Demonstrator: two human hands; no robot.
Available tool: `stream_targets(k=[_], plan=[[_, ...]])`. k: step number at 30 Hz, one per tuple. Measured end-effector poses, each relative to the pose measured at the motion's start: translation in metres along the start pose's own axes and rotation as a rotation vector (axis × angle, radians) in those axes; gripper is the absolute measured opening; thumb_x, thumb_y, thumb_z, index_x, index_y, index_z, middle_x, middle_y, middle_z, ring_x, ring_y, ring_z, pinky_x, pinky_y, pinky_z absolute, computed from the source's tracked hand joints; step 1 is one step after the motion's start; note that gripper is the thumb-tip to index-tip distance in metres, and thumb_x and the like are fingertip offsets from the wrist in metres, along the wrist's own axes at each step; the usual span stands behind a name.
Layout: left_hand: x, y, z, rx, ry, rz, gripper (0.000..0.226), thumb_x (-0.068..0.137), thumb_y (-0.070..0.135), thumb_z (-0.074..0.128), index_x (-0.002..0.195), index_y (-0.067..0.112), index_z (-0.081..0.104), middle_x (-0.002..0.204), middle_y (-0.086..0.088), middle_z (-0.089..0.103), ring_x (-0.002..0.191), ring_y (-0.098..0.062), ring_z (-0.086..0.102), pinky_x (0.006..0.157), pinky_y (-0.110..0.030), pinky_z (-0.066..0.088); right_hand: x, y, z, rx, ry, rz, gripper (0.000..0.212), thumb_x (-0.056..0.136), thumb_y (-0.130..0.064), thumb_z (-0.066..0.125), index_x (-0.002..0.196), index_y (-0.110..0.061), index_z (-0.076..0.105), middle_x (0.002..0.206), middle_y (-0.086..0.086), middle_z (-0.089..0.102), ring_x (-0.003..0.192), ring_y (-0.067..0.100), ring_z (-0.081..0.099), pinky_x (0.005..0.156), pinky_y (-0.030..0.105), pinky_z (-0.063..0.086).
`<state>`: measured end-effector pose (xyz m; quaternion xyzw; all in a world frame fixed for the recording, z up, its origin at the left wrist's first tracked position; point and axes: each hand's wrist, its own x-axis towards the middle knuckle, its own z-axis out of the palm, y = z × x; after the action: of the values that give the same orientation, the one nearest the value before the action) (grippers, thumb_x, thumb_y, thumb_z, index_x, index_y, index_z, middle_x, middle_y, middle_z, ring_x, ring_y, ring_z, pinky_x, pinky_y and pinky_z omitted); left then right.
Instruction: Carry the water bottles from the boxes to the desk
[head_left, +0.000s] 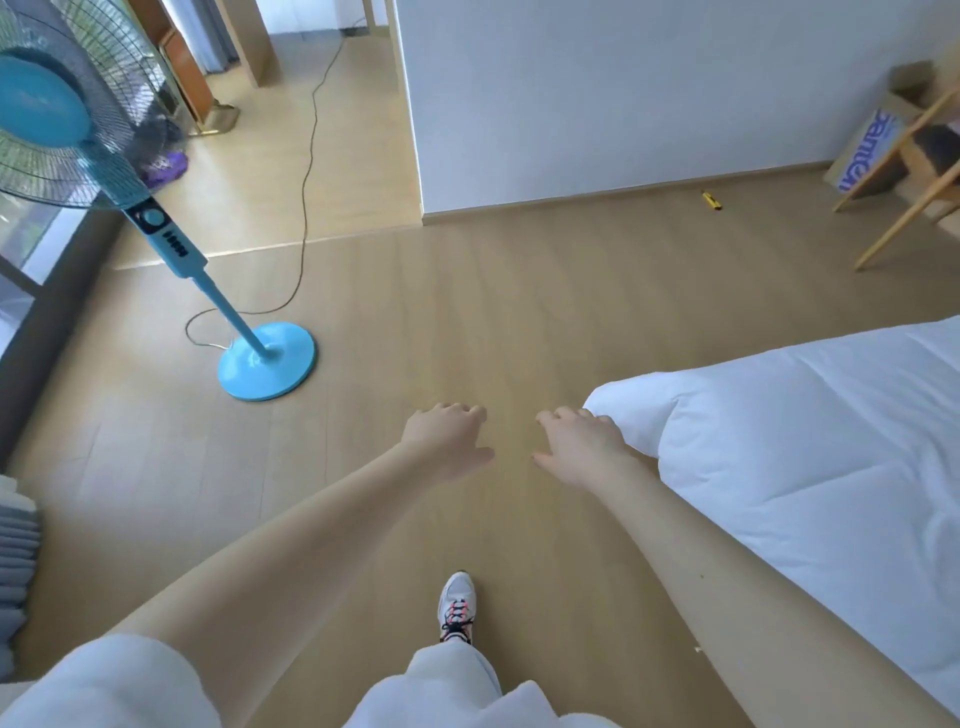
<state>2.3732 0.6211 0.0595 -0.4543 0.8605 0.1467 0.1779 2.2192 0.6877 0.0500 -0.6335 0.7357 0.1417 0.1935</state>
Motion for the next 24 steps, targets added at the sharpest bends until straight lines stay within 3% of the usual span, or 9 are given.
stream_targets(k=[10,24], plan=[[0.109,-0.064,-0.068,0.025,0.008,0.074,0.053,0.096,0.043,0.046,0.143,0.020,0.037,0.139,-0.002,0.048,0.129,-0.024,0.041,0.099,-0.036,0.038,0.107,-0.013,-0.071,0.018,0.011,0.084,0.050,0.099,-0.042,0.045,0.142,-0.017,0.036,0.139,0.006,0.045,0.128,0.027,0.043,0.102,0.039,0.036],[0.229,-0.073,-0.106,0.020,-0.045,0.122,0.055,0.096,0.045,0.048,0.144,0.021,0.035,0.139,-0.001,0.048,0.131,-0.023,0.041,0.100,-0.033,0.036,0.216,0.039,-0.123,0.048,-0.016,0.138,0.050,0.099,-0.042,0.044,0.141,-0.017,0.037,0.139,0.007,0.045,0.129,0.028,0.042,0.100,0.040,0.035]])
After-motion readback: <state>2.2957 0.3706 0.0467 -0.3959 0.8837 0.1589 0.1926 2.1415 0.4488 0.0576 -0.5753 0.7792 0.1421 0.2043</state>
